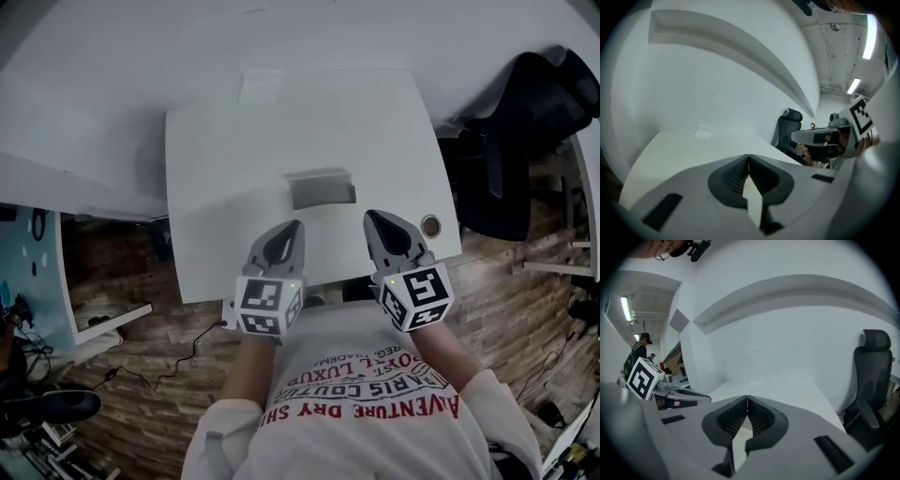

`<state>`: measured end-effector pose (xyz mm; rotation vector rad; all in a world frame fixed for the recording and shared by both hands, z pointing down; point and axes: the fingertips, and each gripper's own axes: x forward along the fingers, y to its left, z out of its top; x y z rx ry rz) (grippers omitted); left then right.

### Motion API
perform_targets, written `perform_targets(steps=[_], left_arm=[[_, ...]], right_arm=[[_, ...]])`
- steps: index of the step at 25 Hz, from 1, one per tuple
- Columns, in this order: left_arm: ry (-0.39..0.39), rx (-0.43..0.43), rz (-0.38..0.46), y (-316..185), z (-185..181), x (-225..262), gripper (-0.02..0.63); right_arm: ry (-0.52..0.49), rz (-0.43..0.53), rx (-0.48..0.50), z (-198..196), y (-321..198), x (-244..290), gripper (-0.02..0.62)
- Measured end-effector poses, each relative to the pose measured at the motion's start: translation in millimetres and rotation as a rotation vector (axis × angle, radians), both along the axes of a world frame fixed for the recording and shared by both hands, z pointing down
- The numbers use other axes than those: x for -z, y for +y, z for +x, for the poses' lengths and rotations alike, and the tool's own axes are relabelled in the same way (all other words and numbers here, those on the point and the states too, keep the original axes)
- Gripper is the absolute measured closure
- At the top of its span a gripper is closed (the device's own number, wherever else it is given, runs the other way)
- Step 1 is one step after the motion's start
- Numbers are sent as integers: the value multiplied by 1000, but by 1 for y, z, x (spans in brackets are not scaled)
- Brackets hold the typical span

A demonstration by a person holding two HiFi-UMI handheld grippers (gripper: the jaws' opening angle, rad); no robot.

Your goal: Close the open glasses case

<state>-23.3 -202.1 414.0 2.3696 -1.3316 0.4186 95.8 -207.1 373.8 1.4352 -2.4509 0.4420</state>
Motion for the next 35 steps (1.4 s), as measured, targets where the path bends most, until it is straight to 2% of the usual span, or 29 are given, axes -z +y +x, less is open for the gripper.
perform_targets(steps=[4,8,14,19,24,27,35], left_arm=[[-30,78,-68,-14,-1,-25,598],[-48,143,-139,-24,-2,-56,598],[-58,204,-241,-36,-3,-99,598],[-58,220,-289,-47,0,-125,598],[-24,251,-351,-50,2,-145,598],[-29,253,-373,-48,1,-152,598],[-17,258,-379,-45,2,-159,598]], right_arm=[[5,-48,100,-5,-26,-17,583],[4,-105,164,-5,-48,-41,583],[59,-183,241,-3,-68,-86,583],[90,-205,269,-1,-82,-107,583],[117,-190,288,-3,-98,-113,583],[129,-180,292,-6,-107,-115,583],[186,-212,269,-4,-119,-139,583]])
